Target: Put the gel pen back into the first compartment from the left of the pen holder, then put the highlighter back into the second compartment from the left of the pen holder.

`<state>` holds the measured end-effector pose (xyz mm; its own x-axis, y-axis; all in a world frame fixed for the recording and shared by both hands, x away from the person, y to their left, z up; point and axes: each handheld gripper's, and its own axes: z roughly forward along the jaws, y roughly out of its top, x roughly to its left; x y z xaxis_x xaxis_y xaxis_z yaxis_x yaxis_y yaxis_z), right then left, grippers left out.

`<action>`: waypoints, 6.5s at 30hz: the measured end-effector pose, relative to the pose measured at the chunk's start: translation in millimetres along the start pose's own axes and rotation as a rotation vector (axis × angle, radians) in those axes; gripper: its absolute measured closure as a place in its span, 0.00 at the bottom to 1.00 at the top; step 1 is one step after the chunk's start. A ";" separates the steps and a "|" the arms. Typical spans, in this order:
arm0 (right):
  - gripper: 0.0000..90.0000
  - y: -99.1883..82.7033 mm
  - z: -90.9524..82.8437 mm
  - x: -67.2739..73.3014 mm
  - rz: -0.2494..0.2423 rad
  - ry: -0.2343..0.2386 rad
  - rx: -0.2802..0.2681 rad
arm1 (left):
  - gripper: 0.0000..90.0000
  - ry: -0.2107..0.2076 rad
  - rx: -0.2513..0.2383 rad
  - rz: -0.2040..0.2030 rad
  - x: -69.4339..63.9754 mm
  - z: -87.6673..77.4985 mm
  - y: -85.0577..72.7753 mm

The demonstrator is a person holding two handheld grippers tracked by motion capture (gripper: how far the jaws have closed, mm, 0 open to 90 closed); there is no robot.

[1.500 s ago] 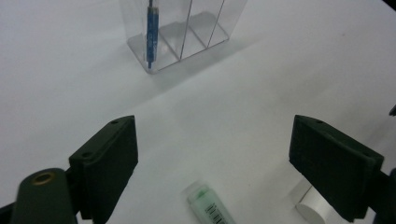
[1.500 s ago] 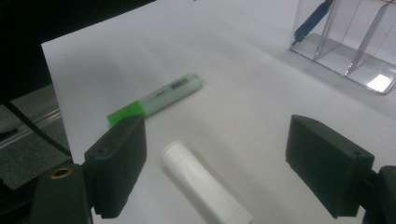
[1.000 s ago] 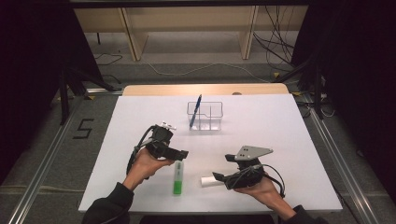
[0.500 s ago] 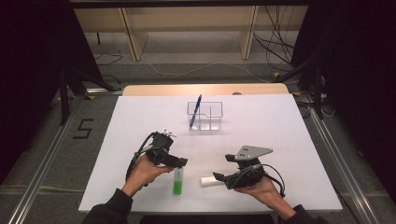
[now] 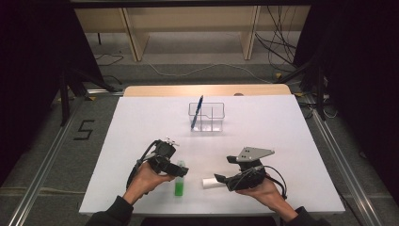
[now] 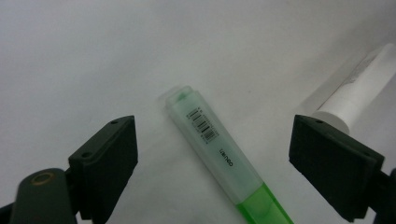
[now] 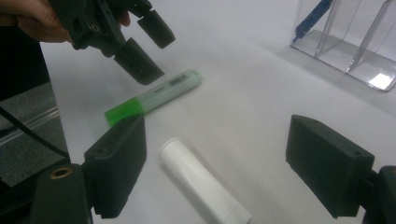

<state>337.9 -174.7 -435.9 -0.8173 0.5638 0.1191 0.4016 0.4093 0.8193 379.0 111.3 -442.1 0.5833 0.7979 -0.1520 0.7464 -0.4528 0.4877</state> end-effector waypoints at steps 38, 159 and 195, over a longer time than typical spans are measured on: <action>0.24 0.6 1.1 2.8 -0.015 -0.010 0.007 | 0.32 -0.018 0.117 0.016 -11.6 17.8 -15.5; 0.53 -20.0 30.2 86.3 -1.124 -0.574 0.100 | 0.73 -0.306 0.207 0.326 -66.0 -17.5 56.9; 0.85 -31.1 34.1 87.1 -1.300 -0.606 0.141 | 0.73 -0.342 0.233 0.324 -71.8 -12.5 60.0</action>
<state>268.3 -113.9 -470.1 -0.3455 -0.0598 -0.9365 -0.4117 0.9064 0.0941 377.9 31.8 -391.2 0.8385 0.4440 -0.3160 0.5388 -0.7626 0.3580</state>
